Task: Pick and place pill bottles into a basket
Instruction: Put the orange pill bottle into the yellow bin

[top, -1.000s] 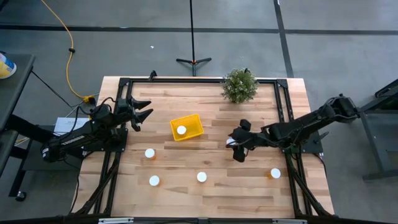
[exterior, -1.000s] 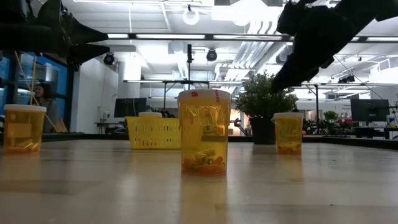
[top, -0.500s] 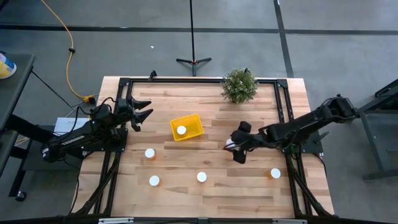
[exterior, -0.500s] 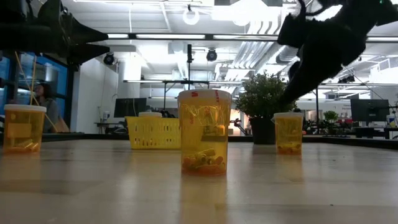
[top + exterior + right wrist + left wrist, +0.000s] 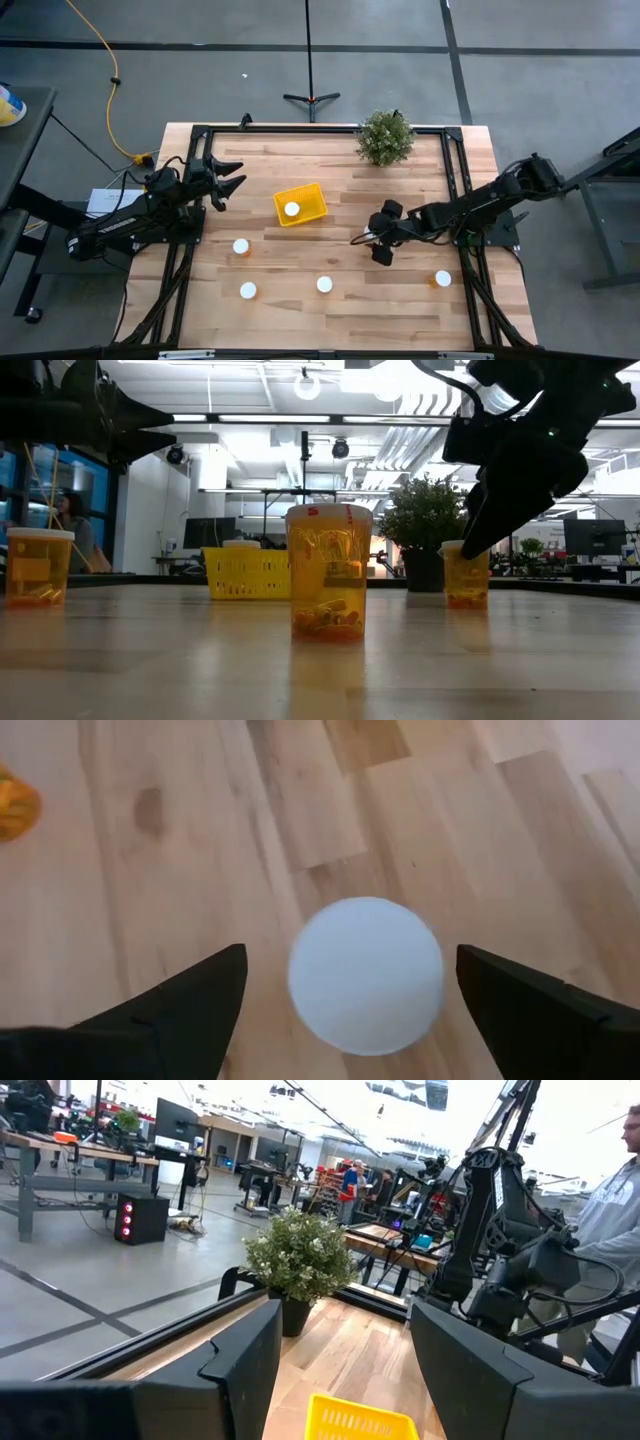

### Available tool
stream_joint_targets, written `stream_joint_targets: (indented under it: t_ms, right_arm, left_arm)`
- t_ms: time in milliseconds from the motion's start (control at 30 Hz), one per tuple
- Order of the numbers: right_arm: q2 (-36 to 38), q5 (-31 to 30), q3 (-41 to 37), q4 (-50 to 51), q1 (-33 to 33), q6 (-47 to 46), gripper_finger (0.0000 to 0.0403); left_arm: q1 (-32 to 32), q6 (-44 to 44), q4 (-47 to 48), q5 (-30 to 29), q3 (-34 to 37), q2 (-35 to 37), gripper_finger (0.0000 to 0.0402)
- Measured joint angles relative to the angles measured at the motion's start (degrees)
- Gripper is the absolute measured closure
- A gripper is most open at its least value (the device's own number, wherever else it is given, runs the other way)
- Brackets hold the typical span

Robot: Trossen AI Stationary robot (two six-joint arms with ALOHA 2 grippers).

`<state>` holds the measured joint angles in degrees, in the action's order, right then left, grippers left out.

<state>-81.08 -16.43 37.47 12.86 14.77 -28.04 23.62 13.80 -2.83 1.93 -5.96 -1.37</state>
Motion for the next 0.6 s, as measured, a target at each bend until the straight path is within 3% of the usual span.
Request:
stream_joint_targets:
  t_ms: [233,600]
  right_arm:
    - [0.00,0.31,0.04,1.56,-1.02,1.49,0.0074]
    - [0.00,3.37,0.04,2.49,-3.28,1.49,0.0142]
  left_arm:
    - [0.00,0.00,-0.01,-0.02,0.00,0.01,0.0143]
    - [0.00,0.00,0.01,-0.07,0.00,0.02,0.0143]
